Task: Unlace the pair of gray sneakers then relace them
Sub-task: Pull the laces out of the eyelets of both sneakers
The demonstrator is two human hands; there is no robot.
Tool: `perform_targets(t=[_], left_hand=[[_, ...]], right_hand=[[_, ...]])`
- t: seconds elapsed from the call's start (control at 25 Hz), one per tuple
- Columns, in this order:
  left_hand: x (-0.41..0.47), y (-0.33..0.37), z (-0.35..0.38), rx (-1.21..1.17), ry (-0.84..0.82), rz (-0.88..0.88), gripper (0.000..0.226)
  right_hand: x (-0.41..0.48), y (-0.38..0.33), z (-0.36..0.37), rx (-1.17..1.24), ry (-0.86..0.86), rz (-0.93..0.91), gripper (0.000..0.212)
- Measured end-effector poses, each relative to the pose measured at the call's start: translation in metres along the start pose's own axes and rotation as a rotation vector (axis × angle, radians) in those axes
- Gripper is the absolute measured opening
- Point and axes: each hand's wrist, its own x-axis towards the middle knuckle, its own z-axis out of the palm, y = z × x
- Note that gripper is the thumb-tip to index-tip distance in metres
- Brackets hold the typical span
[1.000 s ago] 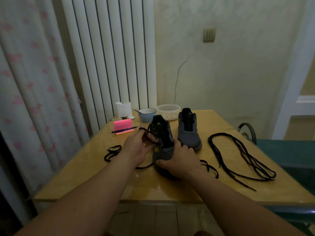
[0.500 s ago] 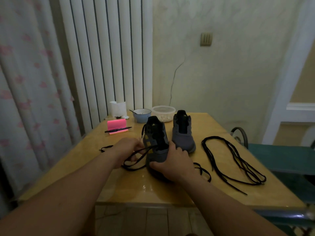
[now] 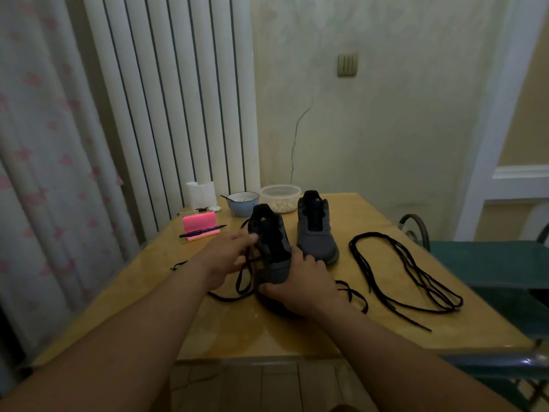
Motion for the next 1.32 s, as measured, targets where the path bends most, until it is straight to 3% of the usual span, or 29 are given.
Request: perform_targets(t=[0.12,0.16,0.2,0.28,0.36,0.44,0.56,0.68,0.76,0.8,0.92,0.96,1.04,1.12,1.24,1.32], left_hand=[[0.007,-0.002,-0.007,-0.685,0.129,0.016,0.015],[0.009,-0.004,-0.008,-0.758,0.178,0.008,0.013],[0.010,-0.004,-0.008,-0.656,0.228,0.005,0.012],[0.010,-0.006,-0.008,0.009,0.237,0.034,0.018],[0.007,-0.009,-0.004,0.575,0.090,0.075,0.033],[0.006,-0.008,-0.001,0.671,-0.027,0.067,0.041],[0.005,-0.005,-0.006,0.390,0.004,0.046,0.029],[0.018,-0.008,-0.026,-0.333,0.249,0.031,0.007],[0.022,-0.014,-0.036,-0.764,0.310,0.017,0.021],[0.021,-0.015,-0.035,-0.684,0.348,0.013,0.017],[0.008,-0.024,-0.015,0.445,0.426,-0.044,0.041],[0.004,-0.027,-0.006,0.678,0.467,0.027,0.047],[-0.001,-0.028,0.010,0.759,0.412,0.220,0.033],[0.000,-0.027,0.023,0.763,0.157,0.222,0.033],[-0.004,-0.011,0.022,0.701,-0.048,0.146,0.029],[-0.004,0.005,0.012,0.514,-0.108,0.086,0.021]], right_hand=[[0.000,0.000,-0.001,-0.009,-0.014,0.005,0.124],[0.000,0.000,-0.001,-0.011,-0.017,0.006,0.124],[0.000,0.000,-0.001,-0.011,-0.019,0.005,0.124],[0.000,0.000,-0.001,-0.012,-0.014,0.003,0.124],[0.002,0.001,0.000,-0.005,-0.010,0.001,0.123],[0.002,0.001,0.001,0.010,-0.008,-0.004,0.121],[-0.002,0.000,-0.001,0.017,-0.012,-0.018,0.120],[0.002,0.001,-0.002,0.003,-0.009,-0.026,0.121],[0.001,0.001,-0.002,0.005,0.008,-0.032,0.120],[0.001,0.002,-0.001,0.004,0.013,-0.035,0.119],[0.002,0.004,0.000,0.019,-0.009,-0.045,0.115],[0.002,0.007,-0.003,0.057,-0.027,-0.050,0.106],[0.009,0.013,-0.017,0.208,-0.041,-0.071,0.071],[0.017,0.021,-0.031,0.263,-0.026,-0.086,0.036],[0.027,0.025,-0.046,0.193,-0.098,-0.129,0.029],[0.029,0.024,-0.058,0.319,-0.178,-0.095,0.027]])
